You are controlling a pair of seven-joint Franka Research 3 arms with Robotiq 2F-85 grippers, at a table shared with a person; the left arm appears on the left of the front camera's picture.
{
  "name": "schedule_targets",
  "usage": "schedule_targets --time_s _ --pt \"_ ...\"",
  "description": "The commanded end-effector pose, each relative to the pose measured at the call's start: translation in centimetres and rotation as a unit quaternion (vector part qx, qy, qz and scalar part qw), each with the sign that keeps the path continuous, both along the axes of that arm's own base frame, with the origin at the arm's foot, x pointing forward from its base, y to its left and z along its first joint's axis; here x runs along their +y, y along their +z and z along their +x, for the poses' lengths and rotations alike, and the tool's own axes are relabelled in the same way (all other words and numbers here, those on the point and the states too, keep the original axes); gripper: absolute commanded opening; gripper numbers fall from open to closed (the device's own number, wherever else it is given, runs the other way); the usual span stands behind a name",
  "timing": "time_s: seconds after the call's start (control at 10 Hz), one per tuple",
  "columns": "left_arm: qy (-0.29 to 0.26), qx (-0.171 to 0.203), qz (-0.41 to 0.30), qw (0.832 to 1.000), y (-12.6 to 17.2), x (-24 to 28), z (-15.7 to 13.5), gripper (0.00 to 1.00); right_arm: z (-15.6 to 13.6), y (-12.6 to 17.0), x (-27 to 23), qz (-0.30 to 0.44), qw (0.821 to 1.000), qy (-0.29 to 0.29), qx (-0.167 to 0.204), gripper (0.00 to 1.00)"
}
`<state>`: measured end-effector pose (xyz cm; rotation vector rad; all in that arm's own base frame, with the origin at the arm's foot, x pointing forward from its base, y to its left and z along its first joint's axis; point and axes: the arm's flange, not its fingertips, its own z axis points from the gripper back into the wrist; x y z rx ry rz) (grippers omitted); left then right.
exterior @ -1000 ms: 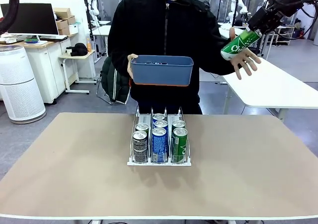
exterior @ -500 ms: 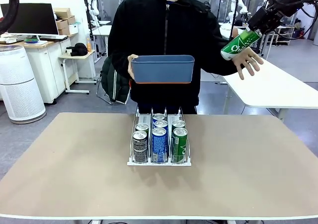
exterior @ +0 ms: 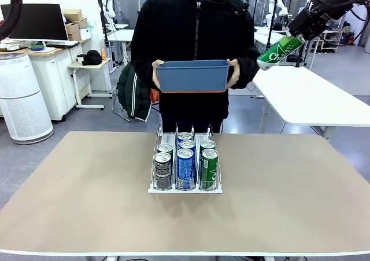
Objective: Fill the beverage cans into the dispenser.
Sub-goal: Place the picked Sprite in the line of the Automatic Can Dispenser with the same cans.
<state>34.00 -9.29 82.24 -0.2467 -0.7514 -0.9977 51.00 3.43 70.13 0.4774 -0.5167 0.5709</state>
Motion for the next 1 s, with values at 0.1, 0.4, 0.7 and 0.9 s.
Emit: schedule_targets --time_s 0.1,0.4,0.7,0.9 --pt "0.002 -0.002 -0.001 1.0 0.0 0.1 0.0 1.0 -4.7 -0.4 0.4 -0.036 0.999 -0.032 0.025 0.58" --pt "0.002 -0.002 -0.001 1.0 0.0 0.1 0.0 1.0 -10.9 -2.0 1.9 -0.12 0.989 -0.046 0.074 0.58" --pt "0.002 -0.002 -0.001 1.0 0.0 0.1 0.0 1.0 -13.9 -7.3 3.7 -0.158 0.981 -0.018 0.111 0.58" --pt "0.002 -0.002 -0.001 1.0 0.0 0.1 0.0 1.0 -14.6 -11.1 4.9 -0.19 0.976 -0.027 0.107 0.58"
